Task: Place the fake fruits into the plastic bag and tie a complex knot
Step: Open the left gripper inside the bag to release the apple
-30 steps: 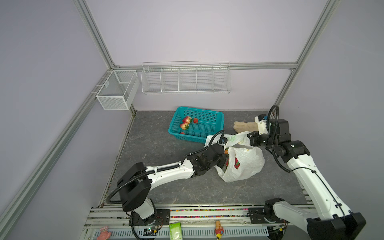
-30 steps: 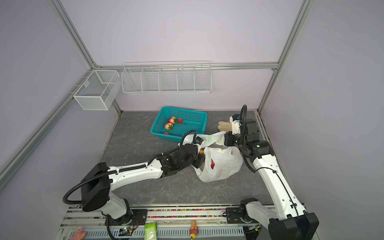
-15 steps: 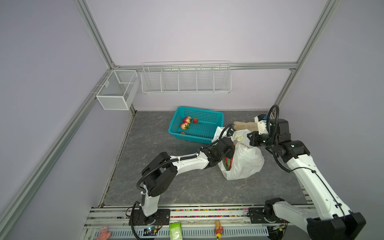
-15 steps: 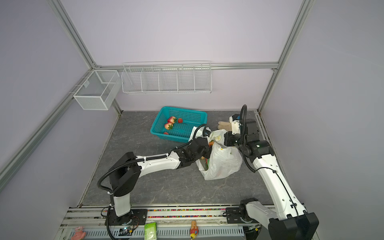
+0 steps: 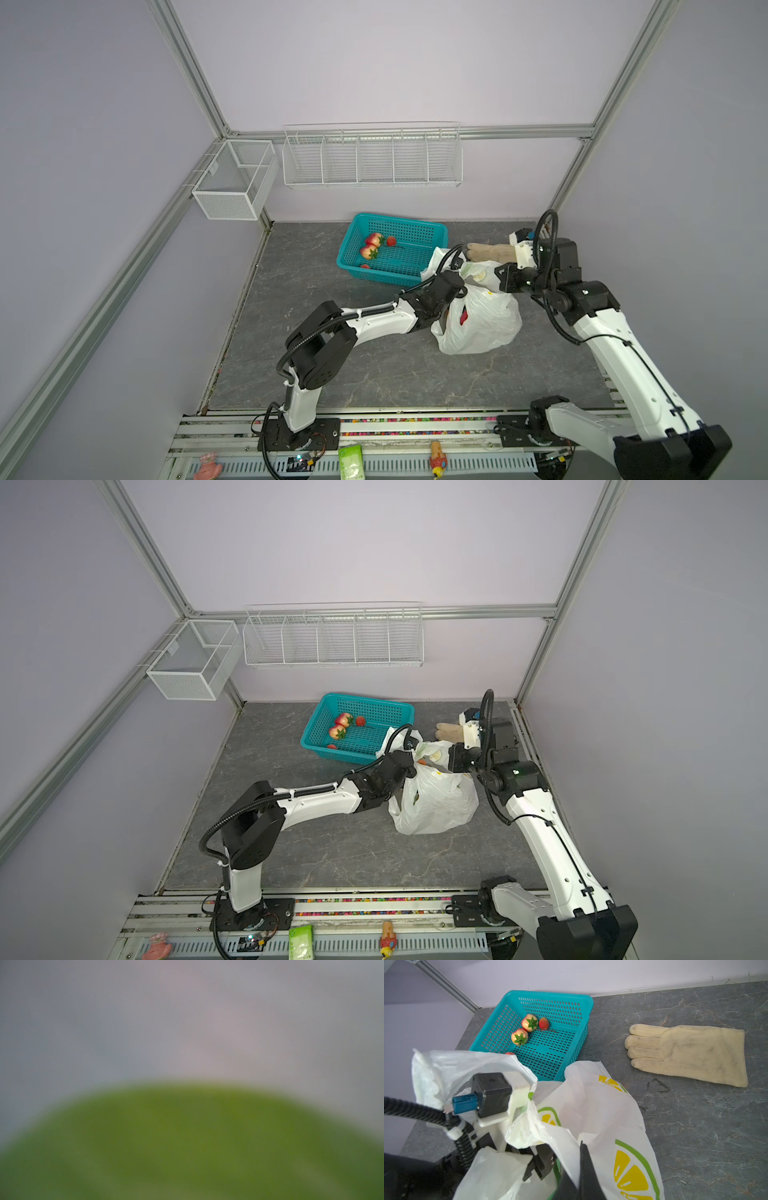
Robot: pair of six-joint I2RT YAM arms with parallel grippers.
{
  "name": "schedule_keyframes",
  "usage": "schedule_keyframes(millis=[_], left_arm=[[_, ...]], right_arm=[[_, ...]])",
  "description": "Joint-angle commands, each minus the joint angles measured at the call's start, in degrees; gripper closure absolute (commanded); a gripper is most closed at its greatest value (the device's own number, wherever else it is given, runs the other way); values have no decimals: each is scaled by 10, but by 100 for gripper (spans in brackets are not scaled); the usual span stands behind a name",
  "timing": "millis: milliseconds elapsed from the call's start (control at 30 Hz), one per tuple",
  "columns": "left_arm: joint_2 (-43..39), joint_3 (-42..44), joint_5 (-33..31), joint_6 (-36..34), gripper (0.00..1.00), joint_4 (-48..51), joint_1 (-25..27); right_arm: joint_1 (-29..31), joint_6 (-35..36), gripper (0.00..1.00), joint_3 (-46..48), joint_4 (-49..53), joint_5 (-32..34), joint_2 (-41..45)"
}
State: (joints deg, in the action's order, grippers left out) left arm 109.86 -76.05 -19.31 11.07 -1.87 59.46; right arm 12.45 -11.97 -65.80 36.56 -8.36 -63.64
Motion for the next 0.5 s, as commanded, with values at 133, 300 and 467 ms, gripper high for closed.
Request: schedule_keyframes(millis=[133, 300, 467], left_arm=[[-37, 18, -29, -7, 5, 29, -1], [-74, 45, 9, -4, 5, 46, -1], [-160, 134, 74, 2, 10, 9, -1]], right_arm=[[-3, 4, 94, 3, -4, 8, -3], [-3, 9, 94, 3, -3, 20, -8], [-3, 17, 94, -4, 4, 46, -9]])
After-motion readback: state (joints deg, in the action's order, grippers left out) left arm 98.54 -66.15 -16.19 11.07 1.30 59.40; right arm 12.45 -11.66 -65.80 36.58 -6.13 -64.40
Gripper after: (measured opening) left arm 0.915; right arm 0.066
